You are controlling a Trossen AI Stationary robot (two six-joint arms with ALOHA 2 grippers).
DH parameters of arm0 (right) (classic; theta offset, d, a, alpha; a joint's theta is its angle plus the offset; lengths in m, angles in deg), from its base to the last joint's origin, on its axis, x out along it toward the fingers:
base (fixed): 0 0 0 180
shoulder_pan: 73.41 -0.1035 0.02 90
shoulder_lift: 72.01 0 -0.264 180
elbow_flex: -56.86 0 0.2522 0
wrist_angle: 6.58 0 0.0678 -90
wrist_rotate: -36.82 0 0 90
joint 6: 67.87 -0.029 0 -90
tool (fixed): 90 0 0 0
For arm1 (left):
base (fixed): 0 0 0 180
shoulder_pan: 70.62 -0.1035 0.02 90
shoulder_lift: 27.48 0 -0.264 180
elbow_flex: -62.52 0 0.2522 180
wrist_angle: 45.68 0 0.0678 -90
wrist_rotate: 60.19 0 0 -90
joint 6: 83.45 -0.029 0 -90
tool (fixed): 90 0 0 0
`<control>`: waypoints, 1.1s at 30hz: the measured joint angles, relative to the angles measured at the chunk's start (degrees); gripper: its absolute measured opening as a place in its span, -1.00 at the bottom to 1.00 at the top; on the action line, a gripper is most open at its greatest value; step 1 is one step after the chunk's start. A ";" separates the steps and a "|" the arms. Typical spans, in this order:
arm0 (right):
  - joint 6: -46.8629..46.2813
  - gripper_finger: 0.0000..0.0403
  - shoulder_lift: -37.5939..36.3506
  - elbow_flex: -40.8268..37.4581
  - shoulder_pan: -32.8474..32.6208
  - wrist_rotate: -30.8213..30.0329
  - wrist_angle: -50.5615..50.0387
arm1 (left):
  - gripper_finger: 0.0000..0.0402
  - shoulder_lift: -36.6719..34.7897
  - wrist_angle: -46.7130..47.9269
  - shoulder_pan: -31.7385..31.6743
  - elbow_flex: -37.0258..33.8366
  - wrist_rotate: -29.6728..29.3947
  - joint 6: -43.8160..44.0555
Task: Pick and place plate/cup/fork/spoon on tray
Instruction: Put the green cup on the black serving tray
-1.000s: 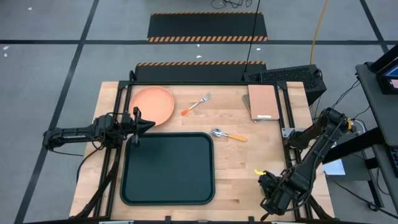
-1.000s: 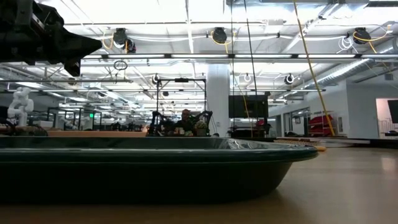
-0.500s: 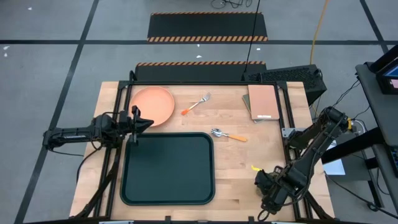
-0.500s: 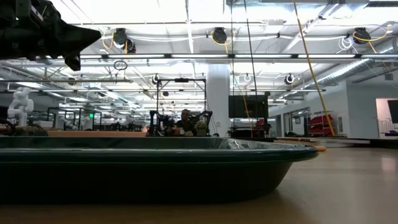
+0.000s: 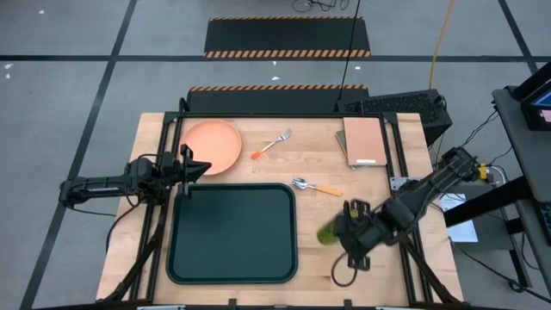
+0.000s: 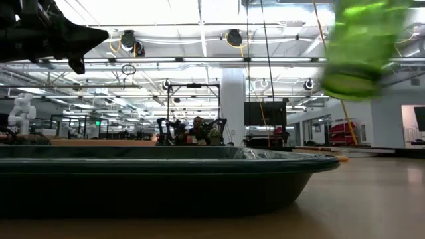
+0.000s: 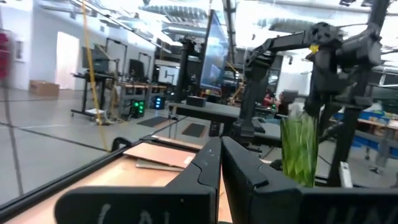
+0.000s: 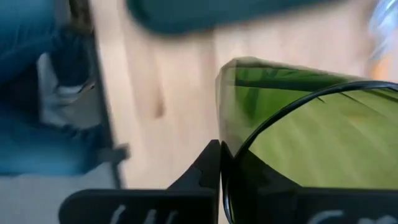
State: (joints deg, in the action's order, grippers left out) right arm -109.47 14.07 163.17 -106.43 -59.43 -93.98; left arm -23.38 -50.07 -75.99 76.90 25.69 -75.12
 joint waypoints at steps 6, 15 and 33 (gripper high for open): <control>18.29 -1.00 -0.07 2.27 5.61 -11.83 4.82 | -0.93 0.00 -1.07 0.02 0.00 -1.60 -0.17; 35.53 -1.00 -0.06 1.31 9.88 -20.53 19.61 | -0.93 0.02 3.62 0.02 5.01 -1.49 -1.19; 65.76 -1.00 -0.02 -22.02 10.52 -23.76 59.57 | -0.93 9.40 20.68 1.13 14.93 -0.30 -2.07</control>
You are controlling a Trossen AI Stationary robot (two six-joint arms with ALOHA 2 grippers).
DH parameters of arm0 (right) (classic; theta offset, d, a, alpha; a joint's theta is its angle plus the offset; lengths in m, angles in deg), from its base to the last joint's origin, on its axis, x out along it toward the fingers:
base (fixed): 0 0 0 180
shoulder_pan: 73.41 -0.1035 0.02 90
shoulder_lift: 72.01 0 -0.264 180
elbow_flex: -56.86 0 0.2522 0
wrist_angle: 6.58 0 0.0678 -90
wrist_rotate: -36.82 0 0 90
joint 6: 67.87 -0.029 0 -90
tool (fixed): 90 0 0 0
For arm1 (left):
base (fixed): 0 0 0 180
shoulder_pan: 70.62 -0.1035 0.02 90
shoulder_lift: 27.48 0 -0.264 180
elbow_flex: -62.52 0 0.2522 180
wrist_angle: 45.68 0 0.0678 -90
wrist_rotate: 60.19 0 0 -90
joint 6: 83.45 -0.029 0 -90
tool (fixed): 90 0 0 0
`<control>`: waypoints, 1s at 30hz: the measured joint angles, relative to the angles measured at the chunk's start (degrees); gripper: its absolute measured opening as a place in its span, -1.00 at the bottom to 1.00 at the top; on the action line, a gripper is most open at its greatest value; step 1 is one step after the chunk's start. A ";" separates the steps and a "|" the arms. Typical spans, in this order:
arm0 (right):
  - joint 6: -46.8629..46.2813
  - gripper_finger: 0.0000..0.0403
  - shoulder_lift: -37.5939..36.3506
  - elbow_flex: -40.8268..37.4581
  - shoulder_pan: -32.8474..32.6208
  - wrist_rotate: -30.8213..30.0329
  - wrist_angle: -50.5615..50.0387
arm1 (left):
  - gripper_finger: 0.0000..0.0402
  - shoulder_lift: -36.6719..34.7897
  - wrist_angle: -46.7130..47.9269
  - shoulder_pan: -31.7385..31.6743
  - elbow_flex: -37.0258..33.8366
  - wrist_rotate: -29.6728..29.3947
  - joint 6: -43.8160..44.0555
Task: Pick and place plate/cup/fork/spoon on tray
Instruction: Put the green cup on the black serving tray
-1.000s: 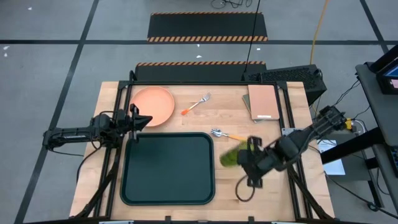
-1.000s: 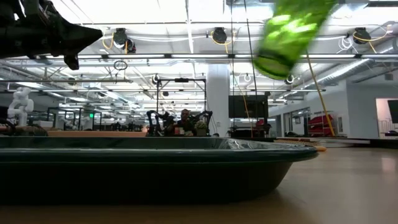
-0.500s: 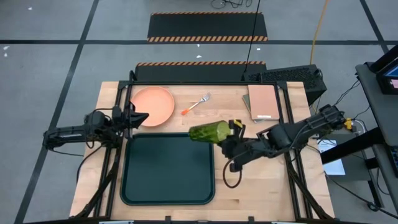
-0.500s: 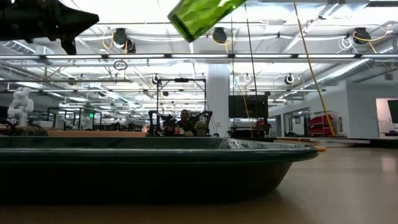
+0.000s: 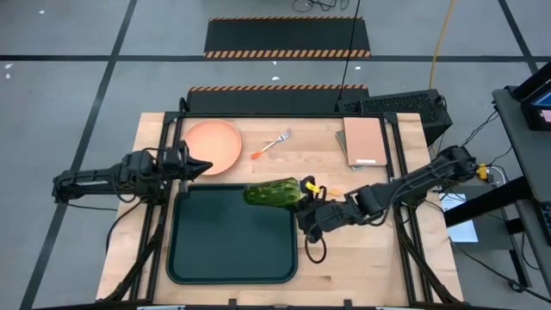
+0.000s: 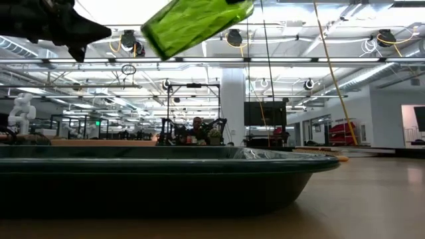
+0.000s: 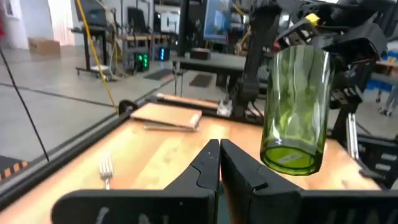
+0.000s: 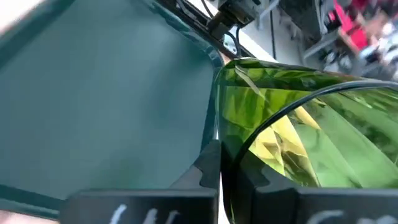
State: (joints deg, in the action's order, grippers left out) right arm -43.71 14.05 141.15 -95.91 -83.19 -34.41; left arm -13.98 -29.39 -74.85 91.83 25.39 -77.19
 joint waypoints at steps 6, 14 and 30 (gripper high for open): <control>12.60 -1.00 0.04 -4.64 0.84 -5.15 13.41 | -0.93 3.77 -0.74 0.09 0.00 -0.09 -2.88; 11.98 -1.00 -0.01 -2.80 3.21 -4.69 10.68 | -0.93 7.56 -9.75 0.09 0.00 0.05 -2.31; -1.32 -1.00 7.40 24.33 10.45 9.47 -23.93 | -0.93 8.79 -8.14 -2.39 2.27 1.34 -1.21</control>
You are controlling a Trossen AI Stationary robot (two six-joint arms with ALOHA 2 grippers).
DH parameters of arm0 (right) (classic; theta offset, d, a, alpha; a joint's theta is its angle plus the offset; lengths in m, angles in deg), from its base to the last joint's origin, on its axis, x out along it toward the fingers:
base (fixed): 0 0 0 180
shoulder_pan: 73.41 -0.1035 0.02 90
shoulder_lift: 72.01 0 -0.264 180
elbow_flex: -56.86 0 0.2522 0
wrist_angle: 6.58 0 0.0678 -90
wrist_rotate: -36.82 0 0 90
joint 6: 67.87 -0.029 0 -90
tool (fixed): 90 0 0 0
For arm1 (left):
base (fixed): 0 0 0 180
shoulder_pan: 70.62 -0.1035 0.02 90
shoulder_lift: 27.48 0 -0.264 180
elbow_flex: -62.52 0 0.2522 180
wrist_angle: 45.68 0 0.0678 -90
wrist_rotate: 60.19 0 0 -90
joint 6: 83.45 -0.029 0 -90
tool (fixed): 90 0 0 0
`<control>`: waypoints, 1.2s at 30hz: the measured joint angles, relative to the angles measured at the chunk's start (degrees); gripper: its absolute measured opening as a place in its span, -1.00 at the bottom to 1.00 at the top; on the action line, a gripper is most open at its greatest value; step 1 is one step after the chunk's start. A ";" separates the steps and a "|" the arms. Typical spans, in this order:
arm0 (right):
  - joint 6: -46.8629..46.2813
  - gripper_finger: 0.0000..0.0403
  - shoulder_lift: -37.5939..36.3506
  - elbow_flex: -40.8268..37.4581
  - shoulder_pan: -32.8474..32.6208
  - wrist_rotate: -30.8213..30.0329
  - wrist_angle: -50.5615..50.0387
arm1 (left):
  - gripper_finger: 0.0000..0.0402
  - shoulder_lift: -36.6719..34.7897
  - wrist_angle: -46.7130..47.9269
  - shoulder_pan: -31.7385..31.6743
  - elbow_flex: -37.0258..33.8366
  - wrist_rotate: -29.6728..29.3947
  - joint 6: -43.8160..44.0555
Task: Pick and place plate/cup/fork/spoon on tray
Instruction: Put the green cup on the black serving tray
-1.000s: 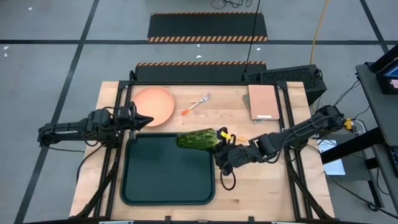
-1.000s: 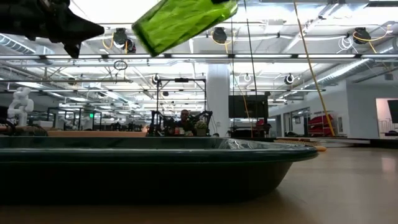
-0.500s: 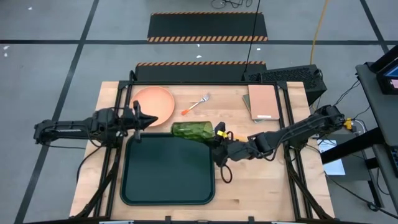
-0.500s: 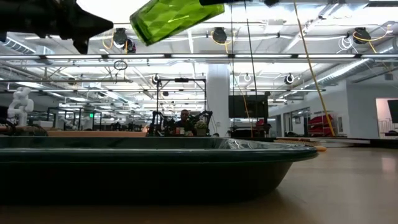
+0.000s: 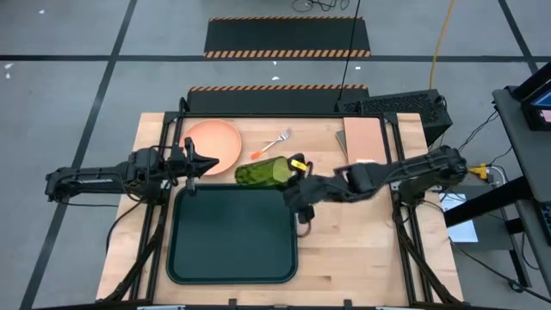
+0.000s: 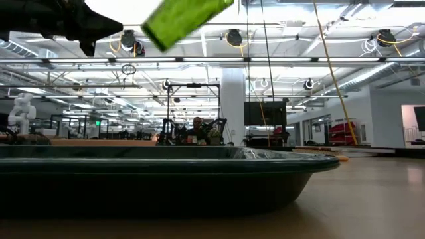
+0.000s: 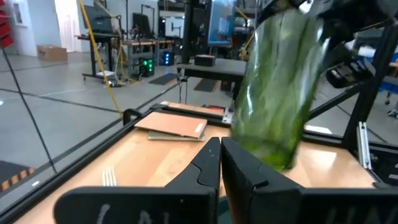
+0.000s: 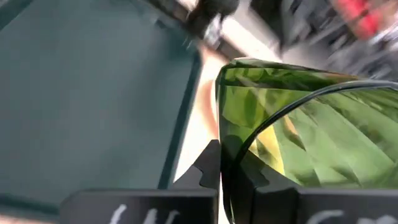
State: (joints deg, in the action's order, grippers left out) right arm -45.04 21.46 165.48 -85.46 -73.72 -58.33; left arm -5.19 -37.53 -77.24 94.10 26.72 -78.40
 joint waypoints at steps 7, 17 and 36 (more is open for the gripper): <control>-10.03 -1.00 10.76 9.81 5.41 9.09 -15.39 | -0.93 2.23 9.49 -0.92 6.01 -1.89 -0.27; -16.67 -1.00 19.18 16.23 7.86 16.67 -25.75 | -0.93 6.28 8.79 -2.66 6.30 -3.02 -3.31; -22.59 -0.96 19.16 14.87 7.86 20.72 -28.69 | -0.93 11.23 8.46 -8.16 6.30 -1.42 -3.82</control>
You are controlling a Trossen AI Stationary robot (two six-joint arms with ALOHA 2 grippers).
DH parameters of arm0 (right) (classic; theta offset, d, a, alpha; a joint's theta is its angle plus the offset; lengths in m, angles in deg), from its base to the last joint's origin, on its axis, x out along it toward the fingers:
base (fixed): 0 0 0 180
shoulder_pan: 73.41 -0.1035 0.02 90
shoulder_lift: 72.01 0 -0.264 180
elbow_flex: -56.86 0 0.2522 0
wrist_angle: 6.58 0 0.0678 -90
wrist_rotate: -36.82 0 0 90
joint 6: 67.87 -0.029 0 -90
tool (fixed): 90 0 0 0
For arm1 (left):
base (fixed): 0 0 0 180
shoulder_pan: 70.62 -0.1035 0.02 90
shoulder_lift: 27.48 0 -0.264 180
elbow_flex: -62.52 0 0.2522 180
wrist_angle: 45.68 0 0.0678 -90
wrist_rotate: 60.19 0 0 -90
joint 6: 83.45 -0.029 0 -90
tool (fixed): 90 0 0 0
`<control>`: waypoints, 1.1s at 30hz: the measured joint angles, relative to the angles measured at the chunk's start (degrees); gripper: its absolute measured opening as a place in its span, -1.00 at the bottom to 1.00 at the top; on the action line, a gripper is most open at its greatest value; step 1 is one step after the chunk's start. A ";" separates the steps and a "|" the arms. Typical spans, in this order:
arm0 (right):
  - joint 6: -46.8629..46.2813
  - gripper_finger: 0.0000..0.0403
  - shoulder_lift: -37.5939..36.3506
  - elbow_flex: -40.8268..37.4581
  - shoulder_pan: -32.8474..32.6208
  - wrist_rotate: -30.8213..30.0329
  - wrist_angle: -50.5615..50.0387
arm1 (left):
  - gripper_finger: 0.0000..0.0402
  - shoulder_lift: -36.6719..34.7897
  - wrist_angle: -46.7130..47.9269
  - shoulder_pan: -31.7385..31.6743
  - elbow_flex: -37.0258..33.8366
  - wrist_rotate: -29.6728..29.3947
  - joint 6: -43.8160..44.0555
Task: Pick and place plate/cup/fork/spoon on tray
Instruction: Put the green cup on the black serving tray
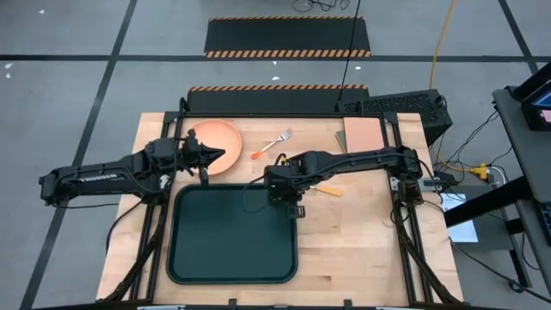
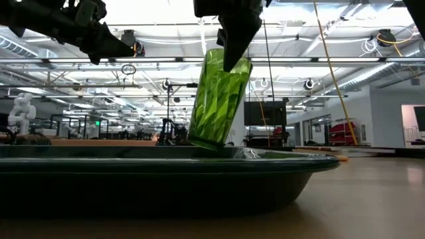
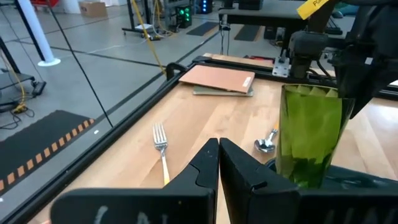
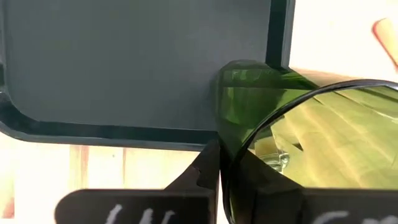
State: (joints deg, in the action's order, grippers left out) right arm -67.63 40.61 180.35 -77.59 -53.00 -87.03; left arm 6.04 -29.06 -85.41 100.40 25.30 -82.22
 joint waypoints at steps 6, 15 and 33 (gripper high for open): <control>0.12 -0.94 0.02 0.00 0.00 -0.34 -0.01 | -0.93 0.00 0.00 0.01 0.00 0.03 0.07; -0.02 -0.82 0.02 0.00 -0.02 -0.29 0.00 | -0.93 -0.04 0.00 0.00 0.00 0.04 0.12; -1.50 -0.64 -0.01 0.00 -1.71 -0.10 1.45 | -0.81 -0.04 0.07 0.00 0.00 0.07 0.09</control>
State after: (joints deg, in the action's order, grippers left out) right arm -69.13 40.61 180.35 -79.30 -53.10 -85.58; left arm 6.00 -29.00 -85.41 100.40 25.37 -82.13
